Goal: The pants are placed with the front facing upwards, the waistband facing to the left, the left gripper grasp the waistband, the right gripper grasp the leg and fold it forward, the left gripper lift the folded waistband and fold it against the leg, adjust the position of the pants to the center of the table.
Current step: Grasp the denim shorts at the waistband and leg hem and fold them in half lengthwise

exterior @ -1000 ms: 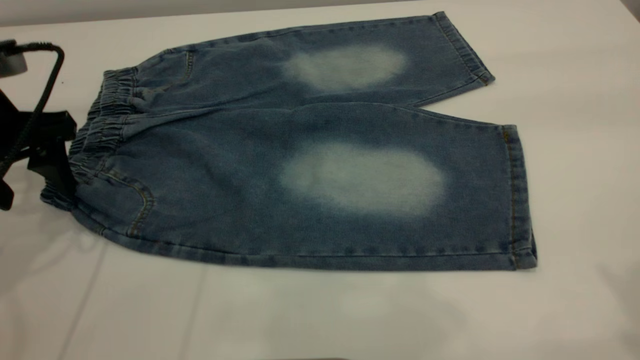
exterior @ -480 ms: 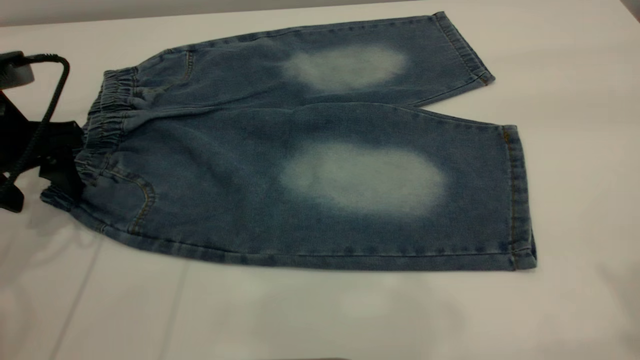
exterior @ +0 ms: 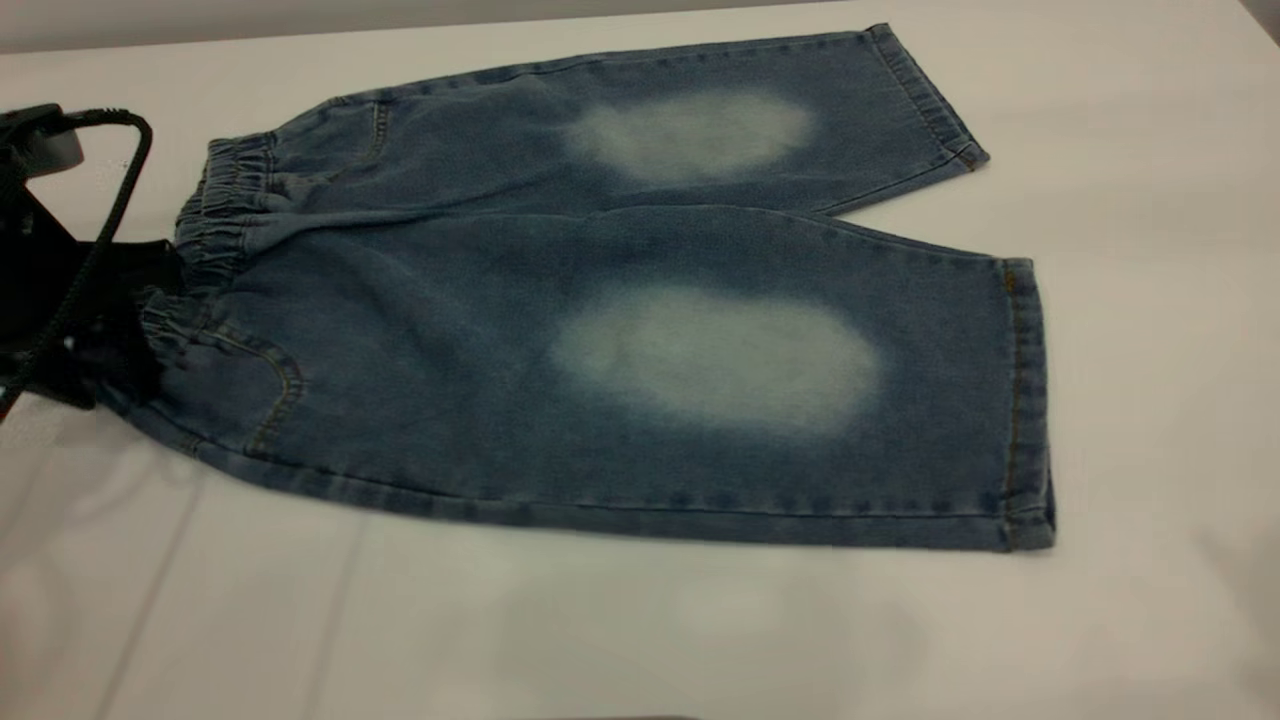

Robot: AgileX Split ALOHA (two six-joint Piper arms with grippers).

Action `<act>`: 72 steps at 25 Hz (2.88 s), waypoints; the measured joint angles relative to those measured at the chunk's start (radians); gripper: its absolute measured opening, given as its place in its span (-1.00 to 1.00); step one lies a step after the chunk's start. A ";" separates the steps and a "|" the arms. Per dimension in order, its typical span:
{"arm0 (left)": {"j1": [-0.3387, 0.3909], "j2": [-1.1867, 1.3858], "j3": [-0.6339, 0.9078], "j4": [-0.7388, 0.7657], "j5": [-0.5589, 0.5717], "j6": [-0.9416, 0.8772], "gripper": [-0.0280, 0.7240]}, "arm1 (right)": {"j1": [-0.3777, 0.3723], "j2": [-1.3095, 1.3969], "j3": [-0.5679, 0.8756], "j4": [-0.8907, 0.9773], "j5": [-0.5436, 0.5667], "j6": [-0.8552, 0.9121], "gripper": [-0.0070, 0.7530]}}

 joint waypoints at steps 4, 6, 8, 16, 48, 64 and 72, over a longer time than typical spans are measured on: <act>0.000 -0.011 -0.001 0.000 -0.003 0.000 -0.75 | 0.000 0.000 0.000 0.001 -0.003 -0.002 0.44; 0.000 -0.024 -0.001 0.001 0.004 0.000 -0.76 | 0.000 0.004 0.000 0.005 -0.004 -0.014 0.44; 0.000 -0.056 -0.001 0.003 0.021 0.000 -0.77 | 0.000 0.023 0.000 0.021 -0.004 -0.038 0.44; 0.000 -0.209 -0.074 0.005 0.203 0.011 -0.77 | 0.008 0.226 0.000 0.091 -0.010 -0.081 0.44; 0.000 -0.220 -0.128 0.005 0.303 0.054 -0.77 | 0.710 1.009 -0.015 -0.380 -0.301 0.296 0.36; 0.001 -0.220 -0.128 0.006 0.305 0.054 -0.77 | 0.710 1.135 -0.017 -0.452 -0.447 0.340 0.48; 0.001 -0.220 -0.128 0.007 0.305 0.054 -0.77 | 0.710 1.137 -0.017 -0.664 -0.451 0.549 0.48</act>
